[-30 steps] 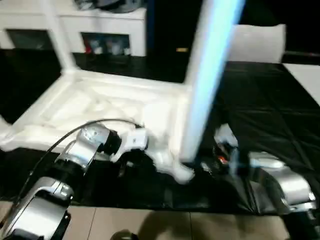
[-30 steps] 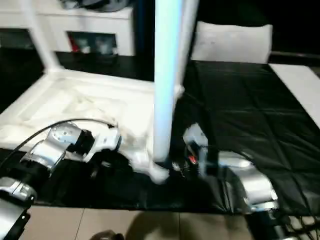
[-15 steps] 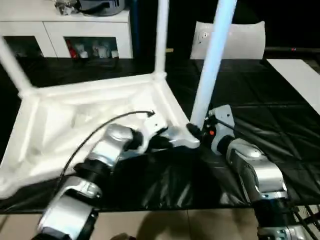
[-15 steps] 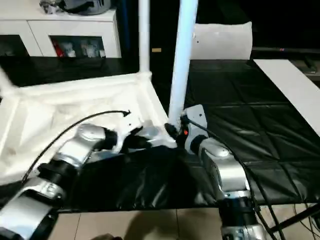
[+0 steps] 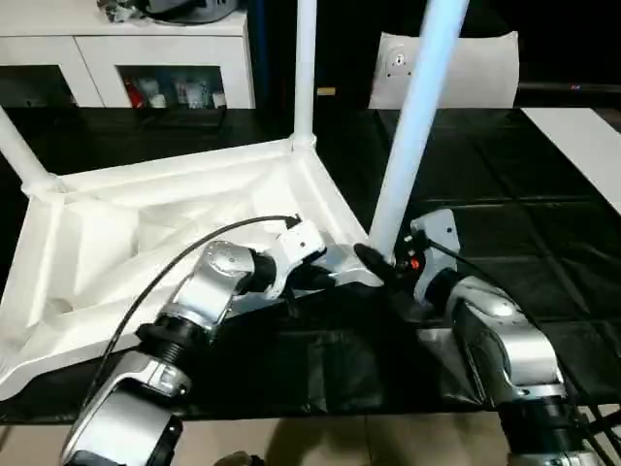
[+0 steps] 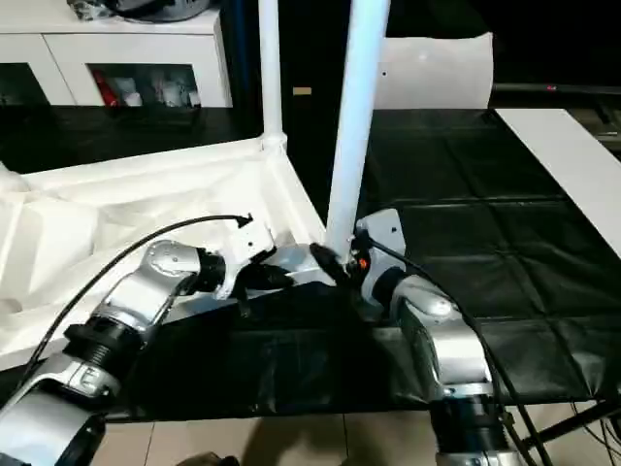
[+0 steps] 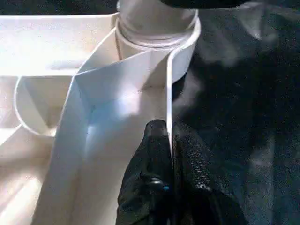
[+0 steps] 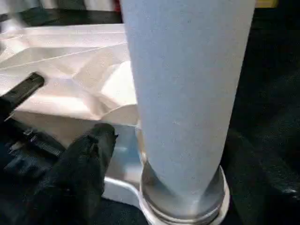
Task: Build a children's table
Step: Rotate leg to tighten
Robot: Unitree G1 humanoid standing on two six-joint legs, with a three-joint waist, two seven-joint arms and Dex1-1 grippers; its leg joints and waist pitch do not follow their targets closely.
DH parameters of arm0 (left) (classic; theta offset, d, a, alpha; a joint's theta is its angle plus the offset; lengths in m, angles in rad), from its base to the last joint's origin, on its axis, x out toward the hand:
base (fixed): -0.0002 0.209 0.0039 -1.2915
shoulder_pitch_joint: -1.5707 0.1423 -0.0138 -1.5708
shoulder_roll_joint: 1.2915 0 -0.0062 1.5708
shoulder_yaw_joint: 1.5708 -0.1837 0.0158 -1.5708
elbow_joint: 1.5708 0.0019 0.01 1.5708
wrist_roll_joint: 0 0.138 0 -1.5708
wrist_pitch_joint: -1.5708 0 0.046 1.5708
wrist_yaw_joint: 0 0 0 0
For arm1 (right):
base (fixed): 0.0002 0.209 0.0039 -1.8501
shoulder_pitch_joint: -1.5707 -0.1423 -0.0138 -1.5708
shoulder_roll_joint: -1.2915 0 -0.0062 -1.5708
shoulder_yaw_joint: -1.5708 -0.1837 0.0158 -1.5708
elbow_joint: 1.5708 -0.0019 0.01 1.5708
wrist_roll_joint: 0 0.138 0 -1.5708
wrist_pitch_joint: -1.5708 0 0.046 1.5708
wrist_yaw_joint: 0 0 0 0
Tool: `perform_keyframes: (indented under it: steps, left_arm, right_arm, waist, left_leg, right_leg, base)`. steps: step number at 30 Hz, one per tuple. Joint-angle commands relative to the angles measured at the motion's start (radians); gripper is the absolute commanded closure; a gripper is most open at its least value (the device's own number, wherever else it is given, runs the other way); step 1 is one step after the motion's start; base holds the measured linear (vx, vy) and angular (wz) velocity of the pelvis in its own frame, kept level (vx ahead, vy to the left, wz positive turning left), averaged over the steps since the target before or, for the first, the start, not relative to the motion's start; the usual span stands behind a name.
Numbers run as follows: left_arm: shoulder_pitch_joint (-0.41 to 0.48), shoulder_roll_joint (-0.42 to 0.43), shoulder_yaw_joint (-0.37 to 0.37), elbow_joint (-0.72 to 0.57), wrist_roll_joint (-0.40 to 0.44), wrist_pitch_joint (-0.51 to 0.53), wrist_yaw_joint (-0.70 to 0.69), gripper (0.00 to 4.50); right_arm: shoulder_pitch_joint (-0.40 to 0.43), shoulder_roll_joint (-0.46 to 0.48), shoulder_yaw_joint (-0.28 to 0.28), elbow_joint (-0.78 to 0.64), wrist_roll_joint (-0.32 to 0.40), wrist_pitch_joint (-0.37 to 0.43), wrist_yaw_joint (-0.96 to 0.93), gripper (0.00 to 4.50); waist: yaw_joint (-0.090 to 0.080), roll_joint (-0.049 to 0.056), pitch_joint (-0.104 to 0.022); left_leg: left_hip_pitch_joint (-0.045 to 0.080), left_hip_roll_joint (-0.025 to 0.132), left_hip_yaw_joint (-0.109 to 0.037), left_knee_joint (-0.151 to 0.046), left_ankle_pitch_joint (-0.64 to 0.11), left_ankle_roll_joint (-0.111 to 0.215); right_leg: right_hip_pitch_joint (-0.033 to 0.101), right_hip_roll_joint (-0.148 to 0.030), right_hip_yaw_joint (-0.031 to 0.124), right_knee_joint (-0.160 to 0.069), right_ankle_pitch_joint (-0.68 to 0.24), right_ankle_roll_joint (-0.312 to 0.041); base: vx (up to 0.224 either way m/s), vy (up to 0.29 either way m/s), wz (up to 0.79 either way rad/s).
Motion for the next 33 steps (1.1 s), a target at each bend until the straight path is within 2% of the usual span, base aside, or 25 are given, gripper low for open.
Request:
perform_keyframes:
  steps: [1, 2, 4, 5, 6, 7, 8, 9, 11, 12, 13, 15, 17, 19, 21, 25, 26, 29, 31, 33]
  left_arm:
    - [-0.006, 0.0, -0.005, -0.022, -0.028, -0.066, -0.038, 4.5]
    - [0.001, 0.039, -0.029, -0.018, -0.028, -0.146, -0.125, 4.5]
    - [0.005, 0.072, -0.052, -0.017, -0.027, -0.196, -0.2, 4.5]
    - [0.004, 0.084, -0.061, -0.015, -0.029, -0.211, -0.229, 4.5]
    - [0.003, 0.093, -0.066, -0.016, -0.036, -0.225, -0.255, 4.5]
    - [0.003, 0.093, -0.066, -0.016, -0.036, -0.225, -0.255, 4.5]
    - [0.002, 0.101, -0.068, -0.017, -0.046, -0.231, -0.285, 4.5]
    - [0.001, 0.107, -0.071, -0.018, -0.052, -0.236, -0.305, 4.5]
    - [-0.001, 0.114, -0.076, -0.018, -0.055, -0.246, -0.326, 4.5]
    - [-0.003, 0.119, -0.081, -0.019, -0.056, -0.253, -0.343, 4.5]
    - [-0.005, 0.124, -0.086, -0.02, -0.057, -0.259, -0.359, 4.5]
    - [-0.009, 0.132, -0.094, -0.019, -0.06, -0.274, -0.389, 4.5]
    - [-0.013, 0.139, -0.103, -0.02, -0.067, -0.289, -0.426, 4.5]
    - [-0.018, 0.147, -0.112, -0.012, -0.076, -0.311, -0.472, 4.5]
    - [-0.019, 0.152, -0.119, -0.012, -0.079, -0.32, -0.494, 4.5]
    - [-0.025, 0.162, -0.13, 0.002, -0.08, -0.359, -0.545, 4.5]
    - [-0.026, 0.163, -0.131, 0.003, -0.08, -0.362, -0.548, 4.5]
    - [-0.027, 0.171, -0.136, 0.012, -0.077, -0.377, -0.555, 4.5]
    - [-0.028, 0.173, -0.135, 0.016, -0.077, -0.383, -0.555, 4.5]
    - [-0.028, 0.173, -0.133, 0.019, -0.078, -0.385, -0.557, 4.5]
  right_arm:
    - [0.014, -0.001, 0.067, -0.037, 0.03, -0.013, 0.096, 0.58]
    - [0.023, -0.059, 0.067, -0.041, 0.037, -0.046, 0.174, 0.58]
    - [0.026, -0.103, 0.065, -0.039, 0.049, -0.073, 0.249, 0.58]
    - [0.025, -0.122, 0.065, -0.036, 0.055, -0.084, 0.286, 0.58]
    - [0.026, -0.137, 0.067, -0.035, 0.062, -0.091, 0.317, 0.58]
    - [0.026, -0.137, 0.067, -0.035, 0.062, -0.091, 0.317, 0.58]
    - [0.027, -0.155, 0.07, -0.034, 0.073, -0.095, 0.356, 0.58]
    - [0.027, -0.168, 0.074, -0.033, 0.082, -0.099, 0.388, 0.58]
    - [0.028, -0.183, 0.079, -0.032, 0.09, -0.102, 0.421, 0.58]
    - [0.027, -0.195, 0.086, -0.029, 0.094, -0.103, 0.451, 0.58]
    - [0.026, -0.208, 0.092, -0.027, 0.098, -0.105, 0.48, 0.58]
    - [0.023, -0.23, 0.105, -0.019, 0.104, -0.115, 0.527, 0.58]
    - [0.017, -0.251, 0.121, -0.008, 0.106, -0.121, 0.572, 0.9]
    - [0.005, -0.27, 0.139, 0.009, 0.11, -0.128, 0.623, 0.93]
    - [-0.002, -0.277, 0.147, 0.015, 0.114, -0.121, 0.648, 1.2]
    - [-0.03, -0.295, 0.169, 0.038, 0.135, -0.108, 0.726, 1.5]
    - [-0.032, -0.297, 0.172, 0.039, 0.135, -0.107, 0.732, 1.74]
    - [-0.044, -0.302, 0.183, 0.052, 0.136, -0.104, 0.754, 1.78]
    - [-0.048, -0.303, 0.189, 0.058, 0.139, -0.099, 0.766, 2.17]
    - [-0.051, -0.303, 0.191, 0.062, 0.141, -0.098, 0.773, 2.25]
  waist:
    - [0.005, -0.006, -0.061]
    - [0.006, -0.006, -0.061]
    - [0.009, -0.007, -0.06]
    - [0.011, -0.004, -0.059]
    - [0.01, -0.012, -0.058]
    - [0.016, -0.006, -0.058]
    - [0.022, -0.004, -0.057]
    - [0.025, -0.011, -0.057]
    - [0.036, -0.005, -0.057]
    - [0.038, -0.006, -0.057]
    - [0.04, -0.014, -0.056]
    - [0.046, -0.012, -0.056]
    - [0.047, -0.014, -0.055]
    - [0.049, -0.016, -0.056]
    - [0.052, -0.017, -0.058]
    - [0.061, -0.013, -0.058]
    - [0.063, -0.013, -0.058]
    - [0.067, -0.015, -0.058]
    - [0.066, -0.015, -0.058]
    - [0.066, -0.016, -0.058]
  left_leg:
    - [0.019, 0.064, -0.033, -0.058, -0.177, 0.064]
    - [0.019, 0.066, -0.034, -0.059, -0.168, 0.072]
    - [0.021, 0.067, -0.033, -0.057, -0.18, 0.076]
    - [0.023, 0.068, -0.032, -0.058, -0.19, 0.074]
    - [0.024, 0.071, -0.03, -0.059, -0.193, 0.074]
    - [0.028, 0.073, -0.03, -0.06, -0.205, 0.068]
    - [0.031, 0.074, -0.029, -0.061, -0.217, 0.059]
    - [0.03, 0.076, -0.029, -0.061, -0.219, 0.057]
    - [0.033, 0.078, -0.03, -0.064, -0.22, 0.04]
    - [0.033, 0.078, -0.03, -0.064, -0.225, 0.038]
    - [0.033, 0.078, -0.029, -0.064, -0.229, 0.037]
    - [0.029, 0.078, -0.029, -0.063, -0.228, 0.036]
    - [0.03, 0.077, -0.028, -0.062, -0.226, 0.036]
    - [0.028, 0.077, -0.027, -0.06, -0.215, 0.043]
    - [0.029, 0.077, -0.027, -0.058, -0.203, 0.046]
    - [0.03, 0.077, -0.027, -0.057, -0.199, 0.052]
    - [0.031, 0.08, -0.027, -0.058, -0.205, 0.048]
    - [0.031, 0.079, -0.027, -0.057, -0.21, 0.042]
    - [0.03, 0.079, -0.028, -0.059, -0.21, 0.038]
    - [0.03, 0.078, -0.027, -0.058, -0.211, 0.037]
  right_leg:
    - [0.043, -0.077, 0.044, -0.071, -0.043, -0.232]
    - [0.041, -0.078, 0.043, -0.071, -0.035, -0.239]
    - [0.042, -0.078, 0.042, -0.072, -0.054, -0.239]
    - [0.039, -0.076, 0.041, -0.072, -0.069, -0.24]
    - [0.039, -0.076, 0.042, -0.073, -0.076, -0.242]
    - [0.034, -0.077, 0.042, -0.073, -0.098, -0.244]
    - [0.031, -0.076, 0.042, -0.074, -0.116, -0.247]
    - [0.032, -0.077, 0.041, -0.073, -0.121, -0.246]
    - [0.029, -0.077, 0.041, -0.068, -0.118, -0.246]
    - [0.029, -0.077, 0.041, -0.069, -0.119, -0.246]
    - [0.029, -0.078, 0.041, -0.069, -0.122, -0.245]
    - [0.032, -0.083, 0.042, -0.068, -0.126, -0.242]
    - [0.032, -0.082, 0.042, -0.068, -0.128, -0.243]
    - [0.033, -0.084, 0.042, -0.069, -0.126, -0.247]
    - [0.033, -0.083, 0.041, -0.064, -0.113, -0.252]
    - [0.032, -0.082, 0.039, -0.063, -0.103, -0.259]
    - [0.031, -0.083, 0.04, -0.062, -0.106, -0.259]
    - [0.03, -0.083, 0.039, -0.061, -0.11, -0.261]
    - [0.032, -0.084, 0.039, -0.061, -0.112, -0.261]
    - [0.032, -0.084, 0.039, -0.061, -0.114, -0.261]
  base:
    - [0.0, 0.0, 0.0]
    - [0.0, 0.0, 0.0]
    - [0.0, 0.0, 0.0]
    - [0.0, 0.0, 0.0]
    - [0.0, 0.0, 0.0]
    - [0.0, 0.0, 0.0]
    - [0.0, 0.0, 0.0]
    - [0.0, 0.0, 0.0]
    - [0.0, 0.0, 0.0]
    - [0.0, 0.0, 0.0]
    - [0.0, 0.0, 0.0]
    - [0.0, 0.0, 0.0]
    - [0.0, 0.0, 0.0]
    - [0.0, 0.0, 0.0]
    - [0.0, 0.0, 0.0]
    - [0.0, 0.0, 0.0]
    - [0.0, 0.0, 0.0]
    - [0.0, 0.0, 0.0]
    - [0.0, 0.0, 0.0]
    - [0.0, 0.0, 0.0]
